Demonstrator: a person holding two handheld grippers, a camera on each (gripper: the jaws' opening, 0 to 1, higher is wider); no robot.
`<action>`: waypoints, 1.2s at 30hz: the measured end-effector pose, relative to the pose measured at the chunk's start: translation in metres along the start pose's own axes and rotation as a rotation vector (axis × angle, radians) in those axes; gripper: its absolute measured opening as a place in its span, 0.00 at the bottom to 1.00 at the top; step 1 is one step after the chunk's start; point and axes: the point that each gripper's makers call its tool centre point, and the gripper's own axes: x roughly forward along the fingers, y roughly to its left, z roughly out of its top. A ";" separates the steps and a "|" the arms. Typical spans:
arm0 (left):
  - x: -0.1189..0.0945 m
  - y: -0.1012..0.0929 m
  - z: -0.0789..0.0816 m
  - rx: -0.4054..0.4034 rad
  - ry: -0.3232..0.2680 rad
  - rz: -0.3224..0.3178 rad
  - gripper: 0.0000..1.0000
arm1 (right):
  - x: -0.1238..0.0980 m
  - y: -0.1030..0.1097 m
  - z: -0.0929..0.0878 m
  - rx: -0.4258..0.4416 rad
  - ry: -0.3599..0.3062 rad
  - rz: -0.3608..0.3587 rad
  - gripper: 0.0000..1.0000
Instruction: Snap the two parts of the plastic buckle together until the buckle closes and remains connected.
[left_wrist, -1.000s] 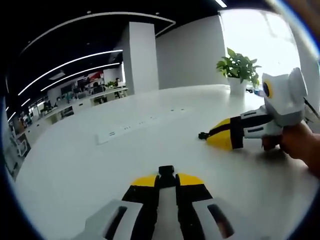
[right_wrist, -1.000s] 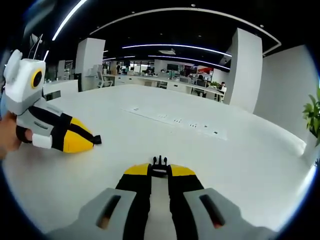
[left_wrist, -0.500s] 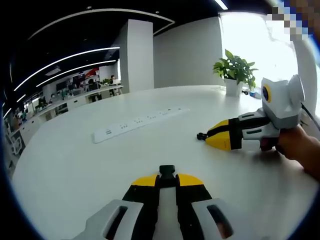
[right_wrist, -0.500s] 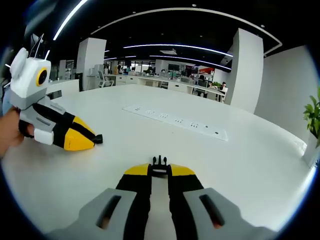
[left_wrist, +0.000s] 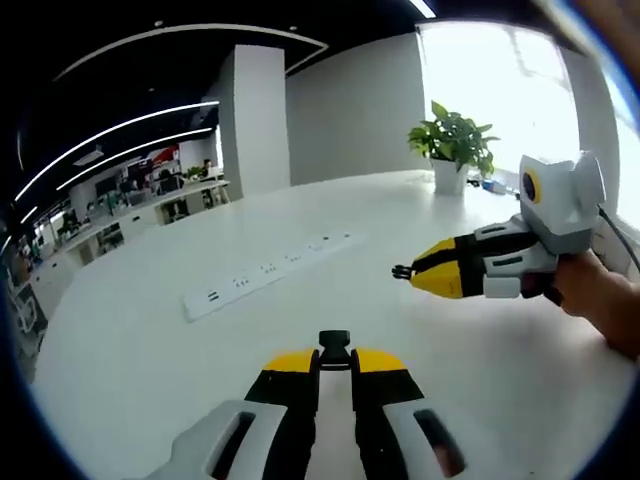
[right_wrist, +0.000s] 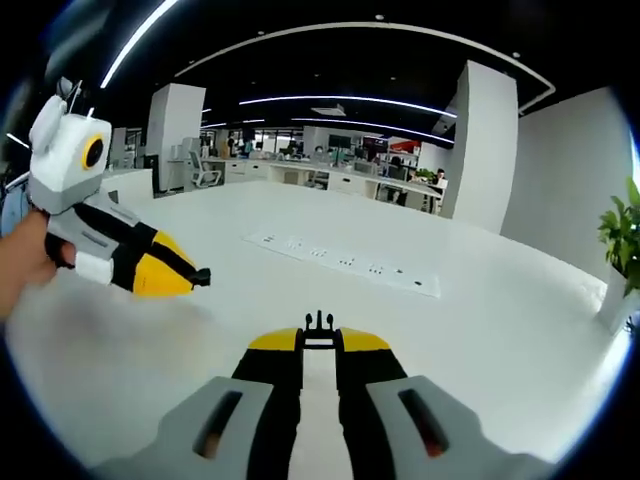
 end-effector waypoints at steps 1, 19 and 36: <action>-0.002 0.000 0.001 0.005 0.002 -0.001 0.11 | -0.002 0.000 0.001 -0.004 -0.002 -0.003 0.12; -0.045 0.003 0.037 0.039 -0.038 -0.032 0.11 | -0.010 -0.019 0.020 0.009 -0.039 0.030 0.11; -0.056 0.008 0.039 0.023 -0.037 -0.061 0.11 | -0.012 -0.033 0.071 -0.010 -0.006 0.178 0.11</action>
